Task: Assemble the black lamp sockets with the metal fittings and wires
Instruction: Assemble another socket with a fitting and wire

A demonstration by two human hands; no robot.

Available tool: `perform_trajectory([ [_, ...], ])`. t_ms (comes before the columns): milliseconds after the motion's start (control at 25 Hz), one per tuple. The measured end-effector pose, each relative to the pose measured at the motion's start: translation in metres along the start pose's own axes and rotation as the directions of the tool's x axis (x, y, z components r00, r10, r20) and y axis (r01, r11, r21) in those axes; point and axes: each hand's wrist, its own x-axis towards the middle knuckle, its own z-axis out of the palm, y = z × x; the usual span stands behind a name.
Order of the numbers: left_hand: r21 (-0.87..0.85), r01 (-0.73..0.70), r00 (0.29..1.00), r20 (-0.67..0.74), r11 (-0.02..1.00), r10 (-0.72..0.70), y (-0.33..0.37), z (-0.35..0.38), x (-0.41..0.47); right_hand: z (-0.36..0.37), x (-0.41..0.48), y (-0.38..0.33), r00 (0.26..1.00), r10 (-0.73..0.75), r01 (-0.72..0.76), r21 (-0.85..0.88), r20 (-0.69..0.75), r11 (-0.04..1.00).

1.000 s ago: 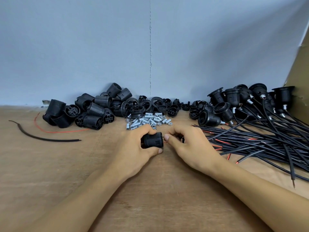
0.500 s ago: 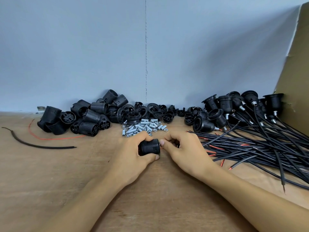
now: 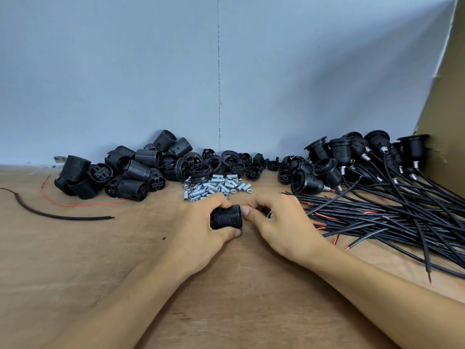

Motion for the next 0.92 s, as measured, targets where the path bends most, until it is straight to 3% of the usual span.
perform_trajectory([
  [400, -0.015, -0.004, 1.0, 0.028, 1.0, 0.005, 0.0, -0.003, 0.001, -0.001, 0.0, 0.003, 1.0, 0.0, 0.001, 0.029, -0.01, 1.0],
  [560, -0.04, 0.006, 1.0, -0.017, 0.999, -0.006, -0.005, -0.004, 0.003, -0.01, 0.006, 0.004, 0.994, 0.004, 0.004, 0.075, -0.111, 0.997],
  [680, -0.154, 0.067, 0.995, -0.066, 0.986, -0.078, -0.006, -0.008, 0.006, -0.023, 0.009, 0.011, 0.997, -0.081, 0.082, -0.095, 0.017, 0.992],
  [760, -0.209, 0.109, 0.989, -0.08, 0.972, -0.128, -0.007, -0.01, 0.007, -0.026, 0.008, 0.017, 0.989, -0.062, 0.095, -0.248, 0.137, 0.964],
  [920, -0.261, 0.141, 0.984, -0.065, 0.955, -0.163, -0.006, -0.013, 0.005, -0.026, 0.009, 0.027, 0.979, -0.02, 0.073, -0.259, 0.201, 0.963],
])
